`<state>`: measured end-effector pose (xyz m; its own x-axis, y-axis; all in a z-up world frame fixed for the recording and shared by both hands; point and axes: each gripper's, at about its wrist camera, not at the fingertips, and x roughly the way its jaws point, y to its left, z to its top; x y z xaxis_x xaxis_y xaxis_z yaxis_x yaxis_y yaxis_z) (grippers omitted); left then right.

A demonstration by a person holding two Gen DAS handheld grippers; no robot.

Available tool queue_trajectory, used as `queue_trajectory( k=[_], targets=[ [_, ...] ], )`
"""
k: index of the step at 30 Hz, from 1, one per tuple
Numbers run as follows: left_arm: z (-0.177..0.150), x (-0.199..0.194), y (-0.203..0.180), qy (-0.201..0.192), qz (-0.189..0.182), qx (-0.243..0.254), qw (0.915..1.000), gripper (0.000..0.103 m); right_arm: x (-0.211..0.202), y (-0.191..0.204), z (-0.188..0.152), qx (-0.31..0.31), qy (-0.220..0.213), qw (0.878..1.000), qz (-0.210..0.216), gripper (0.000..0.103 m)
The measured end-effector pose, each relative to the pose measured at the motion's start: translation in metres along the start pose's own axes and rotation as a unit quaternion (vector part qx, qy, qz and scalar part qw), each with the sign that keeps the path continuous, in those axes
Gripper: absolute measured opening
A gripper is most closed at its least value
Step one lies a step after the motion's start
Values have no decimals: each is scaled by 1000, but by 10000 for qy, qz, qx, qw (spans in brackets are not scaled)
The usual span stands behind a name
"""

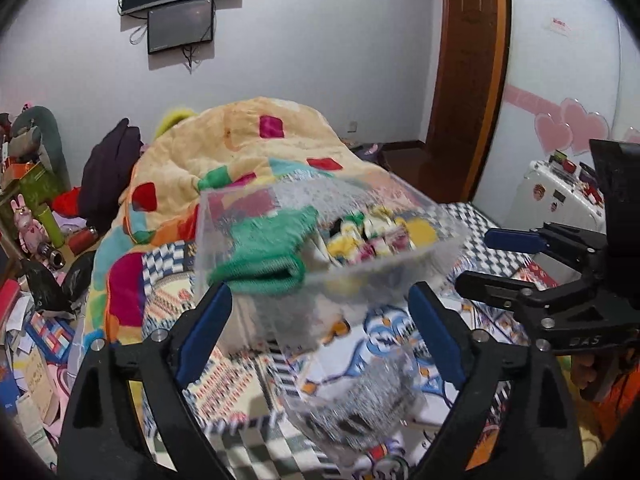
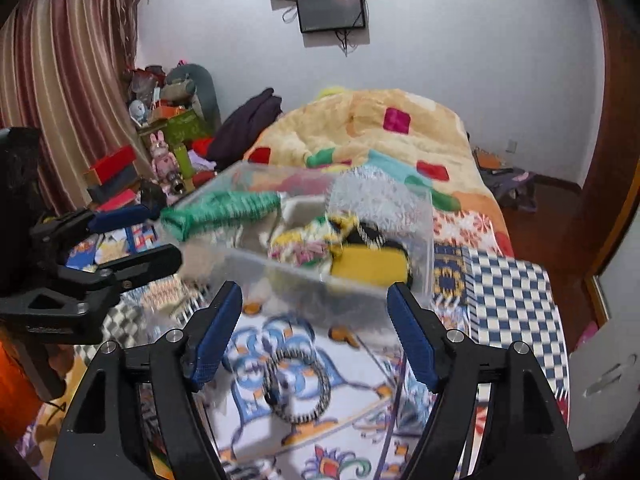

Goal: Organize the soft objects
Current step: 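Grasp the plastic bag with grey item using the left tool while the right tool grasps the beaded bracelet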

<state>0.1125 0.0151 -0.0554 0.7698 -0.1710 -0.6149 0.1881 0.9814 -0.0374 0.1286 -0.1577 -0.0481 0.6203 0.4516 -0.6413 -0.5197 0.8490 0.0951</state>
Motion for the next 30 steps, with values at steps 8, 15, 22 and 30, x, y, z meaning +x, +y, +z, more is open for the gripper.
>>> queue_trajectory(
  k=[8,15,22,30],
  targets=[
    [-39,20,-9,692,-236,-124,9972,91,18,-4,-36,157,561,9982,114,72],
    [-58,32,-6,913,-375,-354,9945,91,40,3,-51,64,1004,9947,218,72],
    [-60,35,-5,835,-603,-529,9933,62,41,8,-50,-51,991,9949,178,40],
    [-54,26,-4,651,-571,-459,9952,38,38,9,-51,-78,854,9962,157,9]
  ],
)
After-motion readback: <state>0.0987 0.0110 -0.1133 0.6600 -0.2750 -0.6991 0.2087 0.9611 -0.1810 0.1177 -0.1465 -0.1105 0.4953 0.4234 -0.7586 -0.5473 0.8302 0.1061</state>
